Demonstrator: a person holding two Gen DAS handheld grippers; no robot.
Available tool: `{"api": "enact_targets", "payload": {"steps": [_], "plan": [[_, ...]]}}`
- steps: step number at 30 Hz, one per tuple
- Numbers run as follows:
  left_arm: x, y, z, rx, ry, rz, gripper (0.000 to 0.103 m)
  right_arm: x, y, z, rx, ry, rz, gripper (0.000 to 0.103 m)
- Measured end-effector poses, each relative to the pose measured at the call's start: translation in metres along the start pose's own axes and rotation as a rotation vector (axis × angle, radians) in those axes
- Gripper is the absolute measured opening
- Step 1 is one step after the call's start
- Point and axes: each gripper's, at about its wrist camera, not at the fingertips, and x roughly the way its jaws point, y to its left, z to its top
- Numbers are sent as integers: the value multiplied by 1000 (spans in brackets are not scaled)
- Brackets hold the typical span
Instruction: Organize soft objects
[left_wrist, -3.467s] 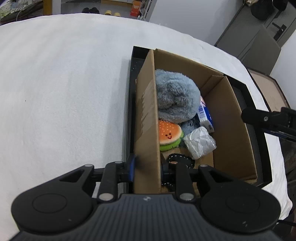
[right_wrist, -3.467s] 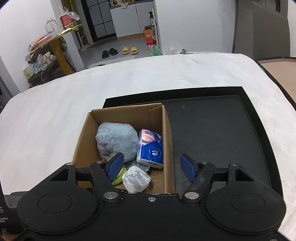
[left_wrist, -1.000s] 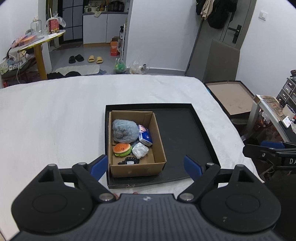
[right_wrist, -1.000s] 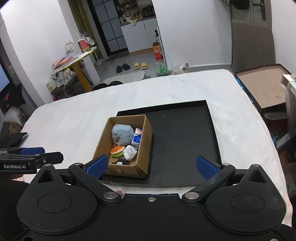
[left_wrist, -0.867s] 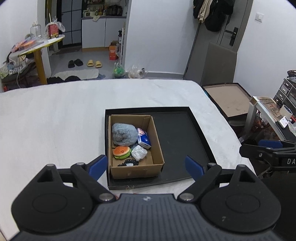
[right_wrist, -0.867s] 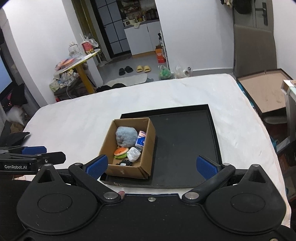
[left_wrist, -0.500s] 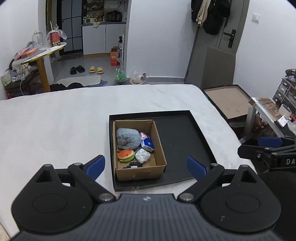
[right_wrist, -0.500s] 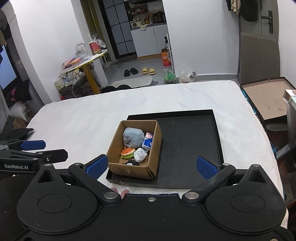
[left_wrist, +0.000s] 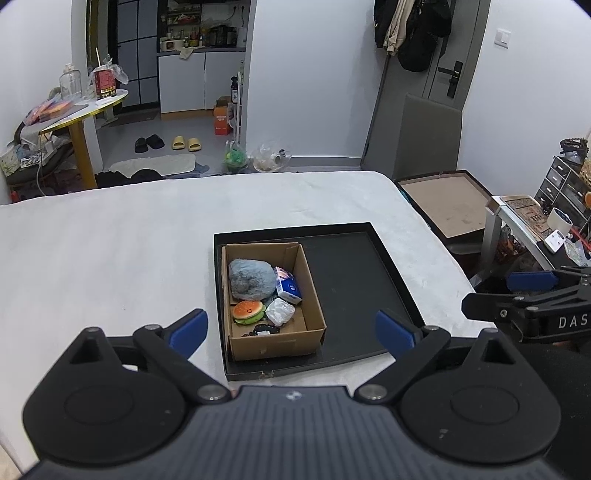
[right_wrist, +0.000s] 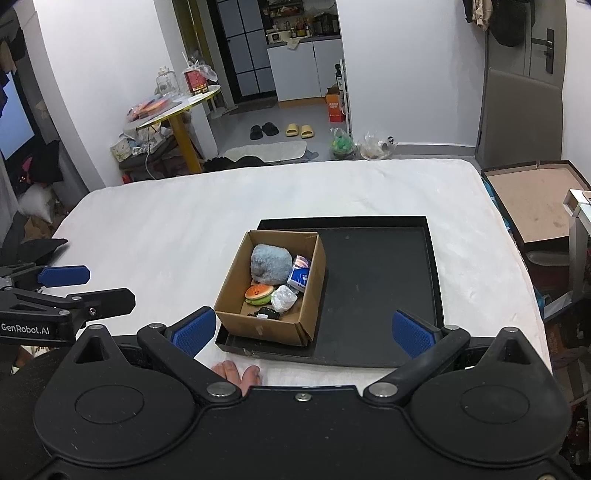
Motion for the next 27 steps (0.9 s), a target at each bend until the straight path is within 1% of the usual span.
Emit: {"api": "enact_targets", "payload": {"steps": [8, 27], "plan": [[-1, 3, 0, -11, 19, -7, 97, -1, 2, -1, 4, 8, -3, 103], [-2, 3, 1, -14, 24, -9, 97, -3, 5, -1, 17, 14, -31, 103]]}}
